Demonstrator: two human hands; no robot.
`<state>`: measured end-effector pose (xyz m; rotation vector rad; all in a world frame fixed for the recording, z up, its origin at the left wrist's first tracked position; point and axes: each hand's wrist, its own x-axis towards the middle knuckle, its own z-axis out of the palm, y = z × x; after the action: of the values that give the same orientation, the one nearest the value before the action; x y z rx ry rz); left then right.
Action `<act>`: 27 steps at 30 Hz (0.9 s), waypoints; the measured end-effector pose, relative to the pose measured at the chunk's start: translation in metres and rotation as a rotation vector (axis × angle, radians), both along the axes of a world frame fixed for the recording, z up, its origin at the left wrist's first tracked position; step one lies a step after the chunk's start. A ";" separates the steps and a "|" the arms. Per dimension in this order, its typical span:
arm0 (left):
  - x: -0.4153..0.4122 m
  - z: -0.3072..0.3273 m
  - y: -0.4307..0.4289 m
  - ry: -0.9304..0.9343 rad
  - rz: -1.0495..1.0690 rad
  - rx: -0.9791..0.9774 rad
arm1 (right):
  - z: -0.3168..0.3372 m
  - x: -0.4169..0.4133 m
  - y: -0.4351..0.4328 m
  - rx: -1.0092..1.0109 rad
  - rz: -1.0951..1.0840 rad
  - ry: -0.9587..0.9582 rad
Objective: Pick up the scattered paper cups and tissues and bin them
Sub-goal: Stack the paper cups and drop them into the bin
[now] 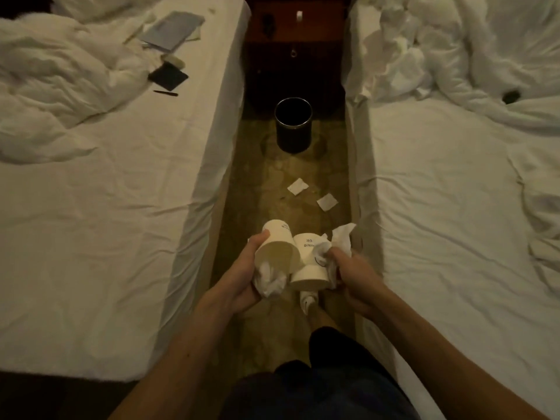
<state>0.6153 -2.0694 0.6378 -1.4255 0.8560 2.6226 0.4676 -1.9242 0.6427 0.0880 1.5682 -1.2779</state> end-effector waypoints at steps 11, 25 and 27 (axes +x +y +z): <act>-0.162 -0.026 -0.177 -0.038 0.113 0.077 | -0.014 -0.167 -0.196 0.019 -0.015 -0.174; -0.366 -0.102 -0.474 0.023 0.035 0.229 | -0.071 -0.352 -0.489 0.143 -0.051 -0.007; -0.394 -0.130 -0.510 -0.007 0.023 0.204 | -0.099 -0.373 -0.522 0.162 -0.075 0.003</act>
<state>0.2214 -2.5797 0.5077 -1.3979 0.5543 2.6300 0.0951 -2.4466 0.5433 0.2496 1.6829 -1.2074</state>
